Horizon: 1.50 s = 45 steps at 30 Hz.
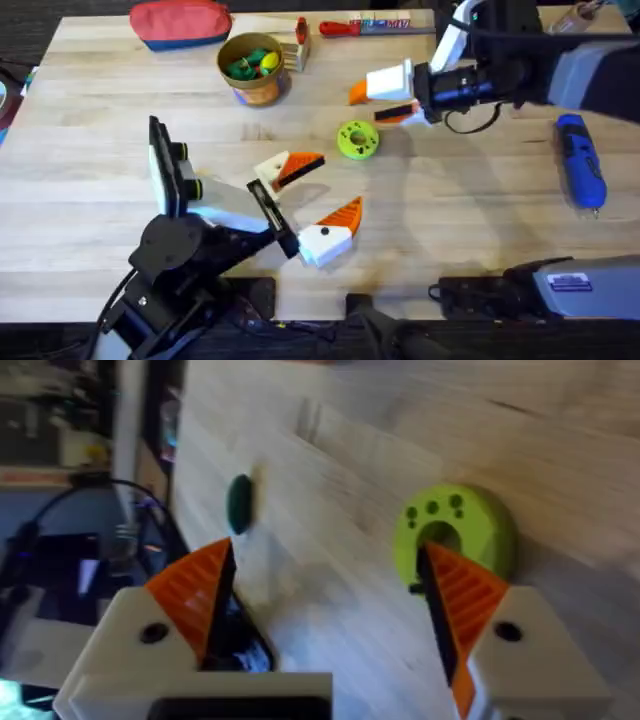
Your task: Pick up the gripper from the table and insert it into the empty holder that is missing its gripper. Then pick up a screw, insert it into the mounting hole, and use the screwdriver to tighten it. Finally, clean up the table by picking up the vegetable and placing it into the bucket.
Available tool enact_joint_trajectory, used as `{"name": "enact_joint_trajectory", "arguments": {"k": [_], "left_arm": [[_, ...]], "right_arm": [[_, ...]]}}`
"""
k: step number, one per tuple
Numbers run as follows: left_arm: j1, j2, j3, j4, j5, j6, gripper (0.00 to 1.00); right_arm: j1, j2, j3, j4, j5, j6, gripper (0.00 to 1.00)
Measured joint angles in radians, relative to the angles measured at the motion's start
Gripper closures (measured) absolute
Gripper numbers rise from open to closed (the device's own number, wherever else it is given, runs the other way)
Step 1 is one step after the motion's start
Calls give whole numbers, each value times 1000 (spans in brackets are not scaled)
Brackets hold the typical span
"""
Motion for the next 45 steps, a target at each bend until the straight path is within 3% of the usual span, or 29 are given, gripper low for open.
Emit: {"name": "enact_joint_trajectory", "arguments": {"k": [4,10,13,17,22,28,33,34,45], "left_arm": [[0,0,0,0,0,0,14],[0,0,0,0,0,0,13],[0,0,0,0,0,0,14],[0,0,0,0,0,0,13],[0,0,0,0,0,0,14],[0,0,0,0,0,0,14],[0,0,0,0,0,0,13],[0,0,0,0,0,0,14],[0,0,0,0,0,0,14]], "right_arm": [[30,0,93,-269,186,-236,10],[190,0,110,-358,502,-415,19],[273,1,110,-333,626,-450,102],[346,20,111,-308,731,-477,378],[394,76,111,-303,790,-484,630],[402,86,115,-287,809,-483,689],[402,88,115,-275,821,-479,826],[402,88,115,-274,823,-476,987],[377,88,164,-337,824,-476,998]]}}
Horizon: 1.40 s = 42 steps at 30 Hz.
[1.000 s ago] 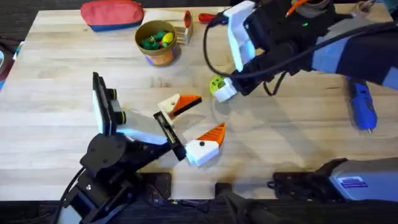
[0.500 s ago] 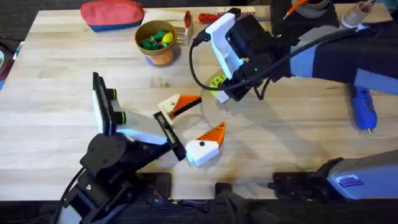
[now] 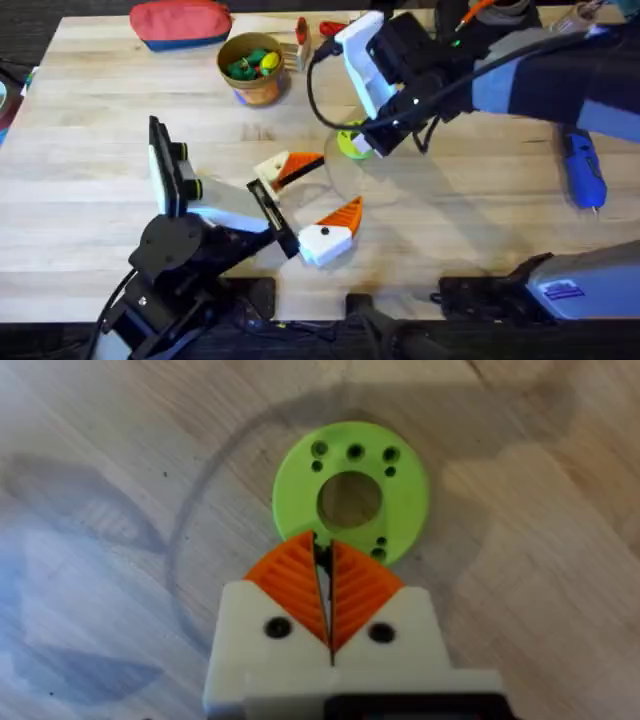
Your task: Pick up the gripper from the table and insert it into the empty holder that is missing its gripper. Then pick up a screw, insert it into the mounting hole, and use the screwdriver to tighten it. Finally, clean up the table by picking up the vegetable and placing it into the bucket.
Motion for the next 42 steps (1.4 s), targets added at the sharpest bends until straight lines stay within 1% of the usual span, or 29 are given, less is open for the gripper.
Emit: {"name": "enact_joint_trajectory", "arguments": {"k": [6,11,14,17,21,22,23,25,31,36,42], "left_arm": [[0,0,0,0,0,0,14],[0,0,0,-1,0,15,13],[0,0,0,-1,0,53,14],[0,0,0,-1,0,108,14],[0,0,0,-1,0,180,13],[0,0,0,-1,0,191,13],[0,0,0,-1,1,215,13],[0,0,0,-1,3,221,14],[0,0,0,-1,4,229,14],[0,0,0,-1,4,231,13],[0,0,0,-1,4,232,14]], "right_arm": [[-54,-34,124,-129,3,-2,998],[-57,-90,259,-271,3,-24,998],[-49,-106,348,-348,-9,-28,998],[-27,-112,432,-413,-52,-31,998],[24,-112,498,-446,-128,-31,998],[40,-113,505,-446,-142,-30,998],[106,-113,515,-435,-179,-29,998],[155,-112,515,-422,-193,-26,998],[269,-112,515,-380,-219,-6,998],[300,-109,515,-372,-219,12,998],[335,-73,515,-369,-219,20,998]]}}
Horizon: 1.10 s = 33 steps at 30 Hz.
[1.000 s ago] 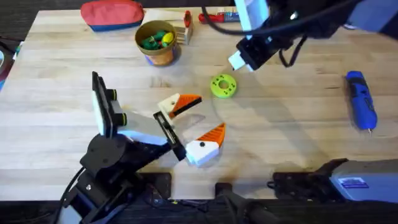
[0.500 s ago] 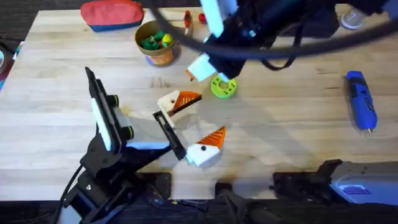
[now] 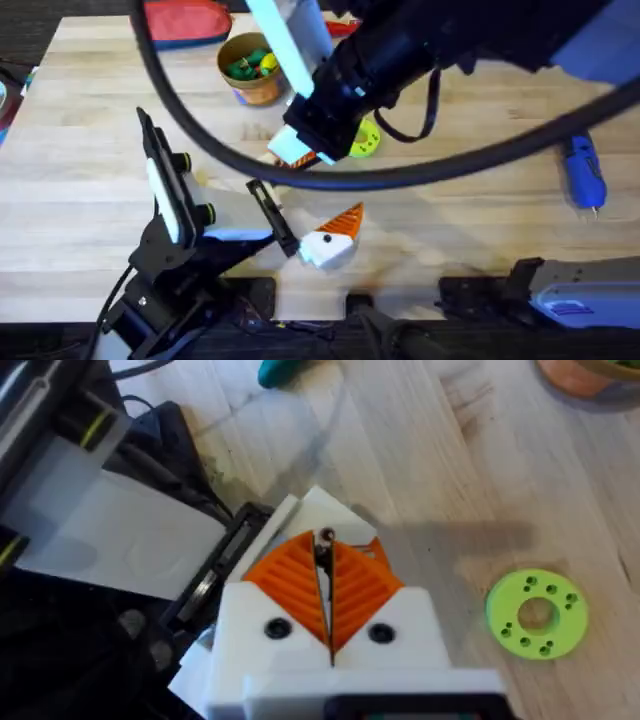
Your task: Pick up the gripper from the table and insert it into the empty holder that is missing its gripper. Then pick up a screw, insert it into the mounting hole, and use the screwdriver to tighten it. Finally, clean up the table by picking up the vegetable and placing it into the bucket.
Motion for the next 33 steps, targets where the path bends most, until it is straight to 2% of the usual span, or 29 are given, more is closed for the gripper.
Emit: {"name": "enact_joint_trajectory", "arguments": {"k": [24,33], "left_arm": [[0,0,0,0,3,0,13],[0,0,0,0,7,0,13]], "right_arm": [[7,66,0,7,12,3,998],[45,67,0,11,16,3,998]]}}
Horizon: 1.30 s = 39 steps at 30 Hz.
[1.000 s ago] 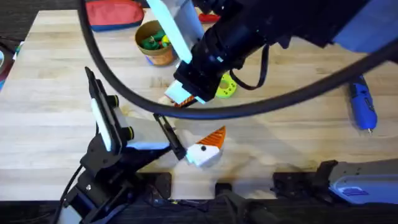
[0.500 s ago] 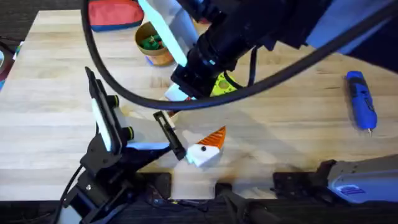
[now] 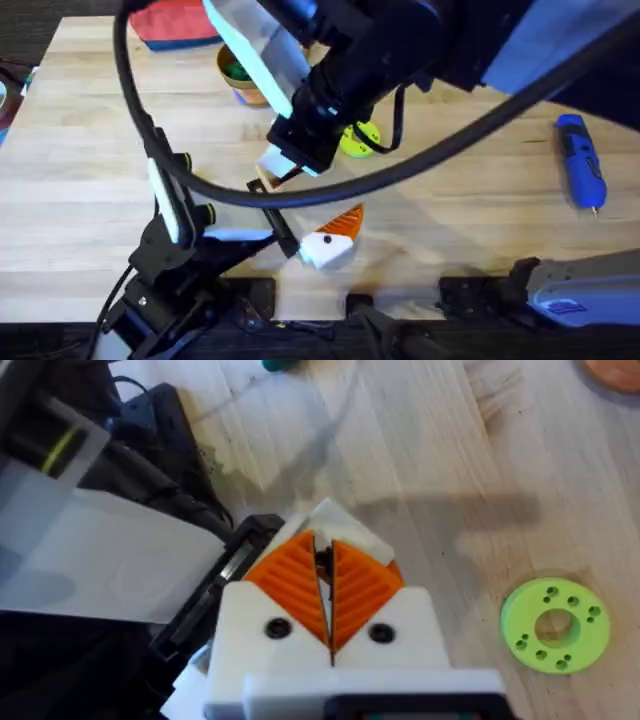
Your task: Pick up the gripper from the table and insert it into the empty holder that is missing its gripper. Then pick up a screw, insert it into the mounting hole, and use the screwdriver to tighten it. Finally, clean up the table by picking up the vegetable and placing it into the bucket.
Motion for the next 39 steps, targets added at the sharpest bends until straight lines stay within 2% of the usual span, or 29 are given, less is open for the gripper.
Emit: {"name": "enact_joint_trajectory", "arguments": {"k": [1,3,4,5,8,13,15,20,27,32,39], "left_arm": [[0,0,0,0,0,0,14],[0,0,0,0,1,0,13],[0,0,0,0,1,0,13],[0,0,0,0,1,0,13],[0,0,0,0,1,0,13],[0,0,0,0,1,0,14],[0,0,0,0,1,0,13],[0,0,0,0,4,0,13],[0,0,0,0,4,0,13],[0,0,0,0,4,0,14],[0,0,0,0,7,2,371]], "right_arm": [[1,0,0,1,1,0,998],[1,1,0,1,0,1,892],[1,6,0,2,0,0,729],[1,7,0,2,0,1,696],[-6,8,1,2,4,3,512],[-28,8,10,-3,16,3,95],[-36,8,24,-8,15,3,20],[-98,-33,59,-86,19,3,10],[-312,-194,83,-231,36,4,10],[-426,-277,63,-292,11,-1,9],[-600,-453,-199,-238,-147,-1,9]]}}
